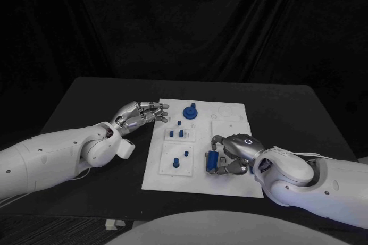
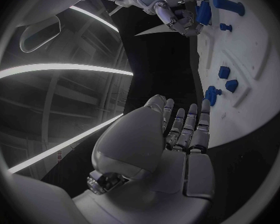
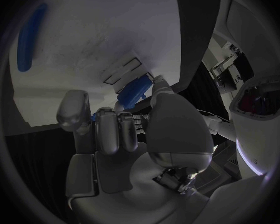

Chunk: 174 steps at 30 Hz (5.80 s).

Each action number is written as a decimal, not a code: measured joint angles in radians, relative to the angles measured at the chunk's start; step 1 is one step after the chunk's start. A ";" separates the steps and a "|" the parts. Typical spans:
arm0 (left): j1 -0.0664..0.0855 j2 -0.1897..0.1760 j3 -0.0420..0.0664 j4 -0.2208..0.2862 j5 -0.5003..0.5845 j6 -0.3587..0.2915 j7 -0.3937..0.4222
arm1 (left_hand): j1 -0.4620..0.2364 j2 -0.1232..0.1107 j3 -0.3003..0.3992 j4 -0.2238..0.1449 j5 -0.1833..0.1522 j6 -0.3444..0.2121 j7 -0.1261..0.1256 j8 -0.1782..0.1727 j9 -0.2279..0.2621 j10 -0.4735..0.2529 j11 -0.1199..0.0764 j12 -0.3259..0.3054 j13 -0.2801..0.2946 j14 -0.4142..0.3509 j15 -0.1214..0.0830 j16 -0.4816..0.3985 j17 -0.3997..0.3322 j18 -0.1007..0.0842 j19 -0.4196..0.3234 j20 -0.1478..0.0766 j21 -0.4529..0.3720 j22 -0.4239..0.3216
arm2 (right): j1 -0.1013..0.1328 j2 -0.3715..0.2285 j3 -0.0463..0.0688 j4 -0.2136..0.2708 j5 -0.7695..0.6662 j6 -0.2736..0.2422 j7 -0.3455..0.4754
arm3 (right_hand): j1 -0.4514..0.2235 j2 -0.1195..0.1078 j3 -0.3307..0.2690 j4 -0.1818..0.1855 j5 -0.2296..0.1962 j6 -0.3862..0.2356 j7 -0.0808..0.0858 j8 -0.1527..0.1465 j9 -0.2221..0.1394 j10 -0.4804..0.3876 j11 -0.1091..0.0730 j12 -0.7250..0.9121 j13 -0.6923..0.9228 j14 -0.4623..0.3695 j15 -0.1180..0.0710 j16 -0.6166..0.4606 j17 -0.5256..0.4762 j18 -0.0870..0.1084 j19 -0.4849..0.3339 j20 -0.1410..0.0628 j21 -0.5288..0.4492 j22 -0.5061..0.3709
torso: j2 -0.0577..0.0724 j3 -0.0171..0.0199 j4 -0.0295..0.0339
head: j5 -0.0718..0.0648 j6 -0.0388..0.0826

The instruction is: Assemble the parts on the task board

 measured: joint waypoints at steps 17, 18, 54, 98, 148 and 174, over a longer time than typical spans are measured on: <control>-0.001 0.001 0.000 -0.001 0.000 0.007 -0.005 | 0.000 0.000 0.004 -0.004 0.000 0.004 0.004 0.000 -0.001 0.000 0.000 0.000 0.000 0.000 0.000 0.000 0.000 0.000 0.000 0.000 0.000 0.000 | -0.004 0.003 0.000 0.002 -0.002 0.002 0.012 | 0.053 0.049 0.038 -0.009 0.476 -0.005 -0.006 0.093 -0.117 0.000 0.000 0.000 0.000 0.000 0.000 0.000 0.000 -0.001 0.000 0.000 0.000 0.000 | 0.001 0.0006 -0.0001 | 0.003 0.000; -0.002 0.001 0.000 -0.001 0.000 0.007 -0.005 | 0.000 0.000 0.004 -0.004 0.000 0.004 0.004 0.000 -0.001 0.000 0.000 0.000 0.000 0.000 0.000 0.000 0.000 0.000 0.000 0.000 0.000 0.000 | -0.004 0.002 0.000 0.002 -0.002 0.002 0.014 | 0.054 0.048 0.042 -0.008 0.504 -0.006 -0.006 0.093 -0.124 0.000 0.000 0.000 0.000 0.000 0.000 0.000 0.000 -0.001 0.000 0.000 0.000 0.000 | 0.001 0.0007 0.0000 | 0.003 0.000; -0.003 -0.001 0.000 -0.004 0.000 0.013 -0.015 | 0.000 0.000 0.010 -0.004 0.000 0.004 0.004 0.000 -0.001 0.000 0.000 0.000 0.000 0.004 0.004 0.000 0.000 0.000 0.000 0.000 0.000 0.000 | -0.005 -0.045 0.001 0.036 0.010 -0.005 0.040 | -0.038 0.065 0.188 -0.004 0.807 -0.031 0.003 0.049 -0.595 0.004 -0.004 0.000 0.000 0.000 0.000 -0.005 0.000 -0.001 -0.004 -0.004 -0.021 -0.001 | 0.002 0.0006 -0.0009 | 0.005 0.000; -0.006 -0.001 0.000 -0.012 0.000 0.024 -0.027 | 0.000 0.000 0.026 -0.007 0.000 0.007 0.007 0.000 -0.001 0.013 0.013 0.000 0.001 0.004 0.004 0.000 0.000 -0.001 0.000 0.000 0.000 0.000 | -0.012 -0.051 0.001 0.048 0.017 0.033 0.034 | -0.110 0.053 0.249 -0.005 0.888 -0.052 0.010 -0.001 -0.533 0.004 -0.004 0.000 0.000 0.000 0.000 -0.009 0.000 -0.002 -0.014 0.000 -0.037 0.000 | 0.001 0.0008 -0.0005 | 0.010 0.000; -0.008 -0.007 0.000 -0.003 0.000 0.021 -0.026 | -0.004 -0.004 0.037 -0.010 0.000 0.007 0.007 0.000 -0.001 0.016 0.016 0.000 0.000 0.004 0.004 0.000 0.000 -0.016 -0.004 -0.004 0.000 0.000 | 0.195 -0.282 0.001 0.126 0.378 0.059 -0.043 | -0.029 0.123 0.067 -0.011 0.284 0.392 -0.030 0.033 -0.754 0.004 -0.008 0.000 0.000 0.003 -0.002 0.055 -0.001 -0.002 0.054 -0.007 0.155 -0.001 | 0.002 0.0001 0.0039 | 0.011 0.000; -0.008 0.002 0.000 -0.010 0.000 0.019 -0.024 | -0.004 -0.004 0.040 -0.007 0.000 0.007 0.007 0.000 -0.001 0.016 0.016 0.000 0.000 0.004 0.003 0.000 0.000 -0.016 -0.004 -0.004 0.004 0.000 | 0.215 -0.239 -0.001 0.055 0.443 0.319 -0.219 | -0.077 0.170 0.001 -0.009 0.127 0.508 -0.079 0.001 -0.503 0.004 -0.047 0.000 0.000 0.003 -0.041 0.054 -0.001 -0.018 0.055 -0.041 0.220 0.000 | 0.001 0.0011 -0.0001 | 0.000 0.000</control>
